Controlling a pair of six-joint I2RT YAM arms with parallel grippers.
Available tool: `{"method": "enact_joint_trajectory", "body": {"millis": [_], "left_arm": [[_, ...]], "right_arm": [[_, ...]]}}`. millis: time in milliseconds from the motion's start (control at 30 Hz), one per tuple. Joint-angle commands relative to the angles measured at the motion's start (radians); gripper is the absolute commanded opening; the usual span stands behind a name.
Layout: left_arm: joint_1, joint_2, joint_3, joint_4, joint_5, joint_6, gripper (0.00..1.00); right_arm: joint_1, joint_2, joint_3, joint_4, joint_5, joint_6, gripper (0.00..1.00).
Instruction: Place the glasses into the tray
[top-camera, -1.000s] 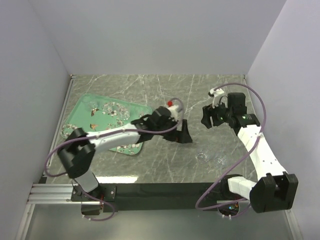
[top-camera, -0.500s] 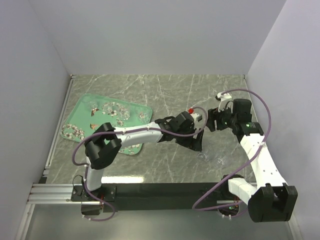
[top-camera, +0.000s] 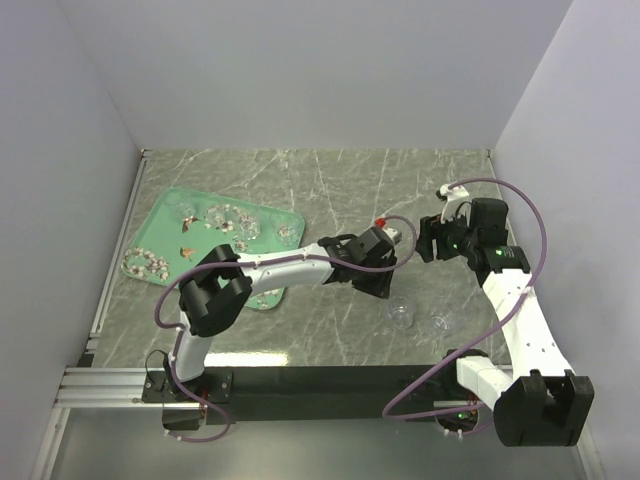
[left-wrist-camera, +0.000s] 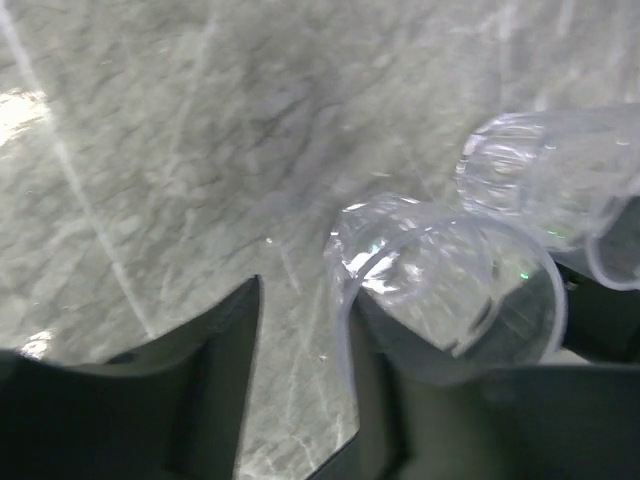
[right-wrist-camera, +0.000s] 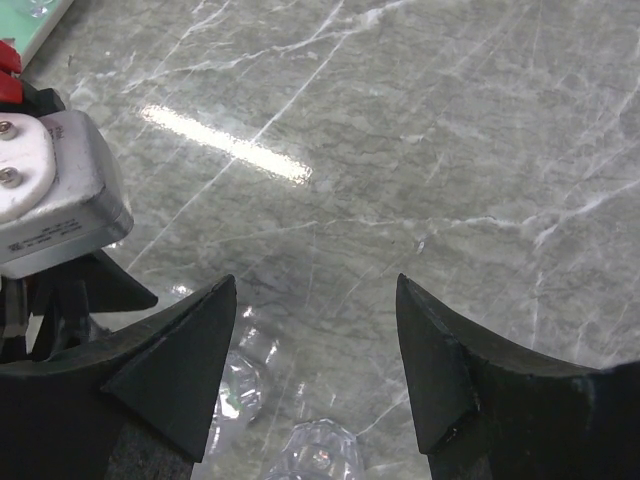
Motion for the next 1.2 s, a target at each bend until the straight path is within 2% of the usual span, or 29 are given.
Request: {"method": "enact_joint_trajectory", "body": {"millis": [0, 33, 100, 167, 200, 300, 733, 1167], "left_arm": [[-0.004, 0.02, 0.038, -0.053, -0.072, 0.004, 0.42], [-0.004, 0.02, 0.035, -0.056, -0.075, 0.004, 0.42], [-0.004, 0.023, 0.034, -0.067, -0.075, 0.007, 0.32], [-0.004, 0.022, 0.026, -0.067, -0.075, 0.01, 0.28], [-0.004, 0.019, 0.02, -0.066, -0.075, 0.011, 0.18], [-0.004, 0.004, -0.003, -0.055, -0.075, 0.013, 0.0], [0.007, -0.157, -0.152, -0.01, -0.211, 0.007, 0.0], [0.08, -0.444, -0.354, -0.056, -0.443, -0.021, 0.0]], "right_arm": [[-0.009, -0.034, -0.008, 0.026, -0.019, 0.009, 0.72], [-0.009, -0.034, -0.009, 0.026, -0.019, 0.009, 0.72], [-0.01, -0.032, -0.009, 0.025, -0.022, 0.01, 0.72], [-0.01, -0.032, -0.011, 0.025, -0.023, 0.01, 0.72], [-0.01, -0.032, -0.011, 0.023, -0.025, 0.012, 0.72], [-0.01, -0.032, -0.009, 0.023, -0.025, 0.009, 0.72], [-0.013, -0.018, -0.009, 0.022, -0.033, 0.009, 0.72], [-0.016, 0.006, -0.005, 0.031, -0.048, 0.018, 0.72]]}}
